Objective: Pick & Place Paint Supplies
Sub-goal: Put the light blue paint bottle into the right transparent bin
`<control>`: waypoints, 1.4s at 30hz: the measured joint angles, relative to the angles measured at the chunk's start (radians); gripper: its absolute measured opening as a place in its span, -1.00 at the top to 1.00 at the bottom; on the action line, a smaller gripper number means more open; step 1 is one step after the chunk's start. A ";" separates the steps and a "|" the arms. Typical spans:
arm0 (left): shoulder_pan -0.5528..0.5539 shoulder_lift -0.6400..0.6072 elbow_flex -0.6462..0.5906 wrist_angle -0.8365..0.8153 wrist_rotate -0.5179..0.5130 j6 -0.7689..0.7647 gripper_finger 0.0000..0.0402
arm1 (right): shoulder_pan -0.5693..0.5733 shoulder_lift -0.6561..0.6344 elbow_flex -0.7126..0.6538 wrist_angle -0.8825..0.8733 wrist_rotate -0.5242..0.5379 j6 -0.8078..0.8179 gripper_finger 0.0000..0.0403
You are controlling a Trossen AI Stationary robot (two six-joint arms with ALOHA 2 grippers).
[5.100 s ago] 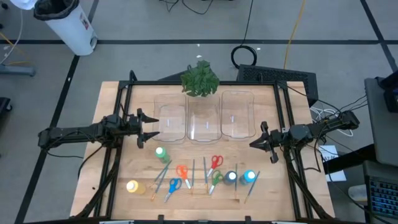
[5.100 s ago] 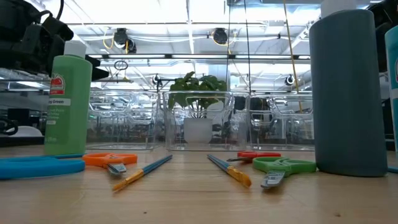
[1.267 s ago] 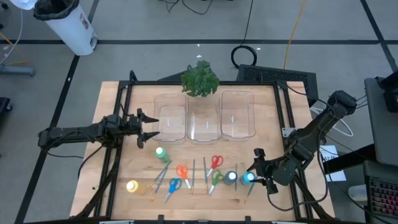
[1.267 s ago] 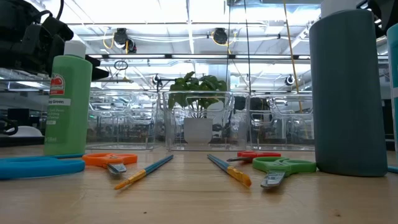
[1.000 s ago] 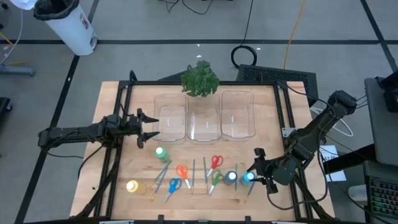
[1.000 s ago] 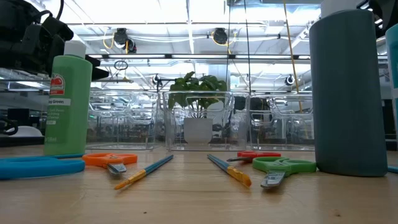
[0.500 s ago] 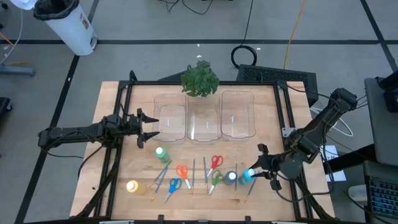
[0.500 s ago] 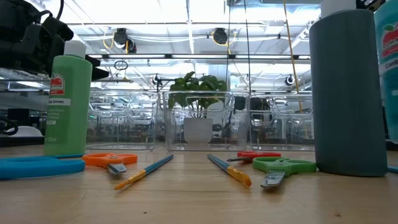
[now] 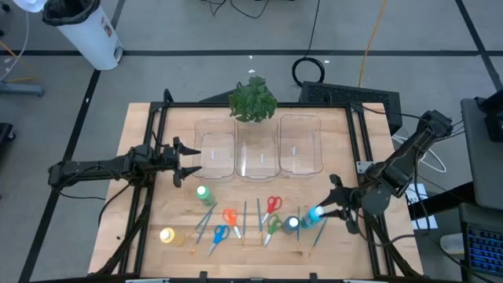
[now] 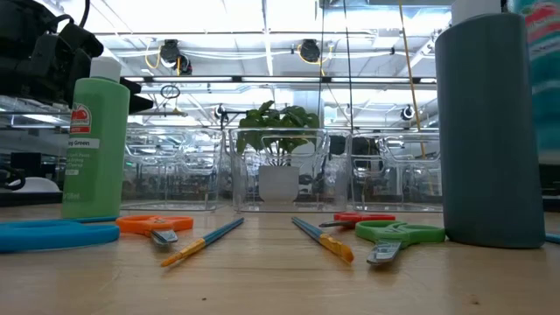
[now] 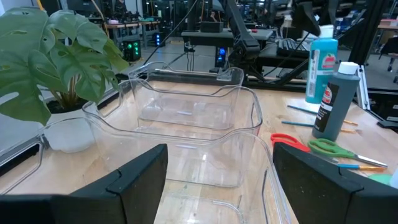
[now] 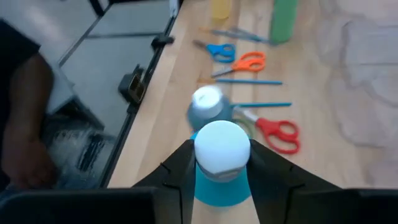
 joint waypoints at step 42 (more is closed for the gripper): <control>0.000 0.000 0.000 0.000 0.000 0.000 -0.47 | -1.383 0.363 0.198 0.116 -0.506 -0.568 0.50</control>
